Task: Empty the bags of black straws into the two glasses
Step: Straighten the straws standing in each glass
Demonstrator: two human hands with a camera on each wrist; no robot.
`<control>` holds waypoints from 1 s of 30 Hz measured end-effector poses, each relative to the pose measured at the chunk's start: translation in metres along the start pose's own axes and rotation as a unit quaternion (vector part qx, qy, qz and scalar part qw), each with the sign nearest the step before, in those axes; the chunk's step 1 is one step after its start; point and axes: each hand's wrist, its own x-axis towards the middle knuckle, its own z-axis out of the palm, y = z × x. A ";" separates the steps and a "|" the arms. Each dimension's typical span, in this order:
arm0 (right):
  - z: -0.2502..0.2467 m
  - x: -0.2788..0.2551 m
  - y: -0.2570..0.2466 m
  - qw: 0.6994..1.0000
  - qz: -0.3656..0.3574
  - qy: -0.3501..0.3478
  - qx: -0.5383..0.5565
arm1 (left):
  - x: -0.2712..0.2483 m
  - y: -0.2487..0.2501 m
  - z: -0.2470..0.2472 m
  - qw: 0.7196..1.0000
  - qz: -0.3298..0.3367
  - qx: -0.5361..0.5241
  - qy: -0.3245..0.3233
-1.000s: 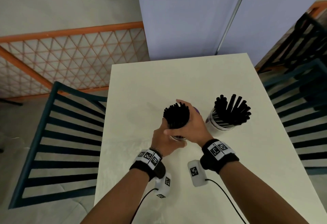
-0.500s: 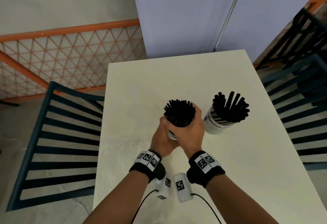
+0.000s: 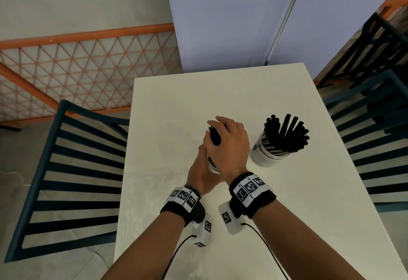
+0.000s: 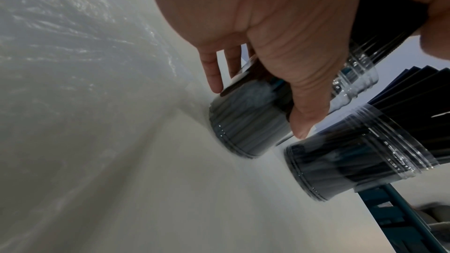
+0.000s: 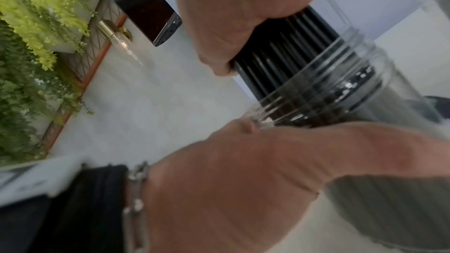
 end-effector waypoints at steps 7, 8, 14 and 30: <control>-0.002 0.001 -0.013 0.990 -0.005 -0.070 -0.123 | -0.005 0.008 -0.002 0.996 0.029 0.089 0.006; -0.003 0.002 -0.013 0.984 -0.018 -0.095 -0.150 | -0.006 0.008 -0.002 0.996 0.028 0.090 0.009; -0.003 0.006 -0.018 0.976 -0.016 -0.111 -0.187 | -0.009 0.020 -0.007 0.992 0.019 0.122 -0.011; -0.005 0.011 -0.037 0.948 0.012 -0.224 -0.223 | -0.017 0.029 -0.012 0.980 -0.041 0.183 -0.065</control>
